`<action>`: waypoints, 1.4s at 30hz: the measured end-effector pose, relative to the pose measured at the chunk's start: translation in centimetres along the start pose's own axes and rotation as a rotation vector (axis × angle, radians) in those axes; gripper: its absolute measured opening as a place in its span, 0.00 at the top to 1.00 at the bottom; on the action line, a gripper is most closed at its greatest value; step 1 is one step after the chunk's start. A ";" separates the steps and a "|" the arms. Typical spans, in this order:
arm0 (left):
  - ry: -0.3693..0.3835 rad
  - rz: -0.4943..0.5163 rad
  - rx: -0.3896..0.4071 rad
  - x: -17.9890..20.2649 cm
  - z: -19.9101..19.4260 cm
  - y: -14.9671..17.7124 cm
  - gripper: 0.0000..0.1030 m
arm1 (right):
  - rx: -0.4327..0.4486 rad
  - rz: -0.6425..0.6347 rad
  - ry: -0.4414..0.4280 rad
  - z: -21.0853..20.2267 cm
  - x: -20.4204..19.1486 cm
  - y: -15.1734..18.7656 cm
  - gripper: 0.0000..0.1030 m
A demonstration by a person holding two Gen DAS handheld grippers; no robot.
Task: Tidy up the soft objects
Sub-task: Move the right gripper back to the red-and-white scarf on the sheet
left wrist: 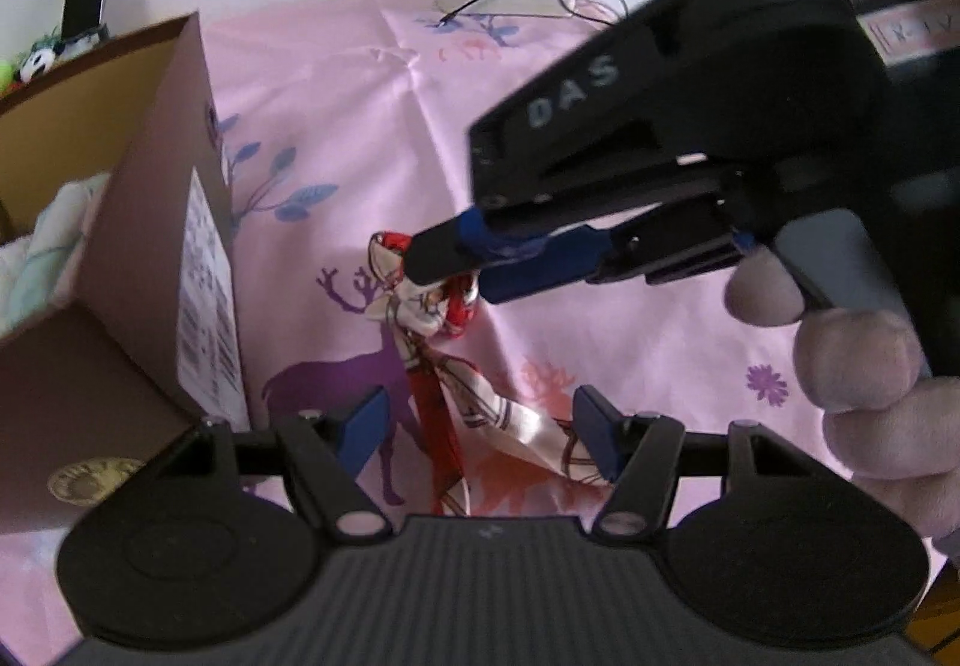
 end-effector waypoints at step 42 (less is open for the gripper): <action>0.209 0.199 0.221 -2.3 -13.8 -4.9 0.90 | 0.338 -0.010 -0.065 -7.8 -7.4 -3.4 0.96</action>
Point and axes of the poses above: each gripper's, at about its wrist camera, not at the fingertips, and z roughly the way its jaws point, x to its right, y to its underside, the point moved 8 cm from there along z, roughly the way its jaws point, and after that the axes turned 15 degrees about -z, right-handed, at the moved point
